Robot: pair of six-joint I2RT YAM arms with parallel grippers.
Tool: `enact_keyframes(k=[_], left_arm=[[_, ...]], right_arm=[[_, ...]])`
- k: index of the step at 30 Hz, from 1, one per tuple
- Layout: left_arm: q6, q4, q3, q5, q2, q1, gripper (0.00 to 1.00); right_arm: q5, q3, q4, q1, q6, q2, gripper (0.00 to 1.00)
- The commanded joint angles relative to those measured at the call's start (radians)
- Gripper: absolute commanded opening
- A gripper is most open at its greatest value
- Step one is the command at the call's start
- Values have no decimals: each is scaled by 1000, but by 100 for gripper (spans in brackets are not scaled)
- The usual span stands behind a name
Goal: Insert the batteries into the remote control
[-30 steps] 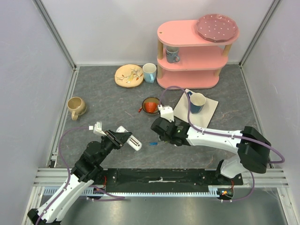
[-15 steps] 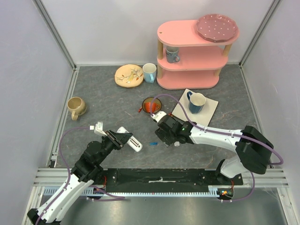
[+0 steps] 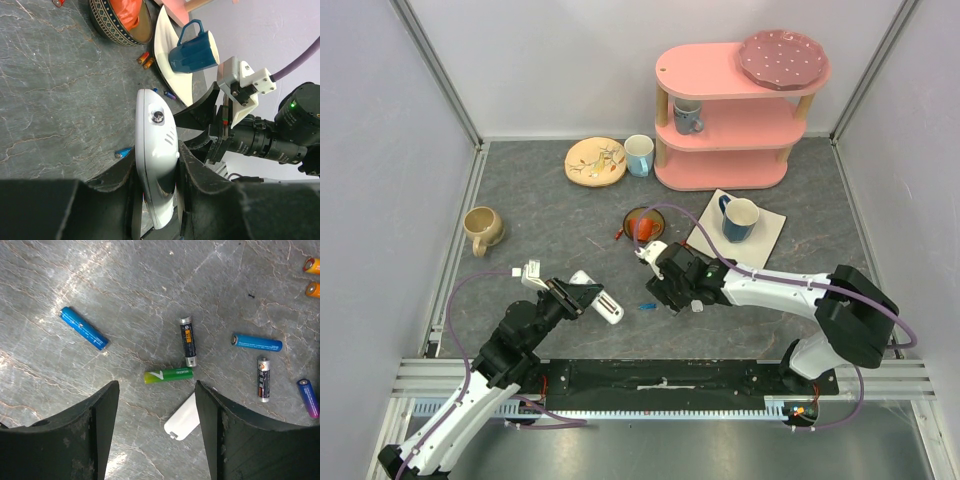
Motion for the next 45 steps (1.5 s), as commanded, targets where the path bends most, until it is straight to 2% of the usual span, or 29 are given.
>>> enact_keyframes(k=[1, 32, 40, 45], left_arm=[[21, -62, -31, 3, 1, 4, 2], [9, -36, -47, 11, 12, 4, 2], [9, -33, -48, 10, 10, 4, 2], [9, -34, -48, 13, 7, 4, 2]], right_arm=[[-21, -13, 33, -20, -33, 6, 69], [-118, -14, 47, -79, -79, 101, 63], [-120, -22, 47, -86, -72, 97, 55], [-121, -30, 48, -89, -41, 56, 46]])
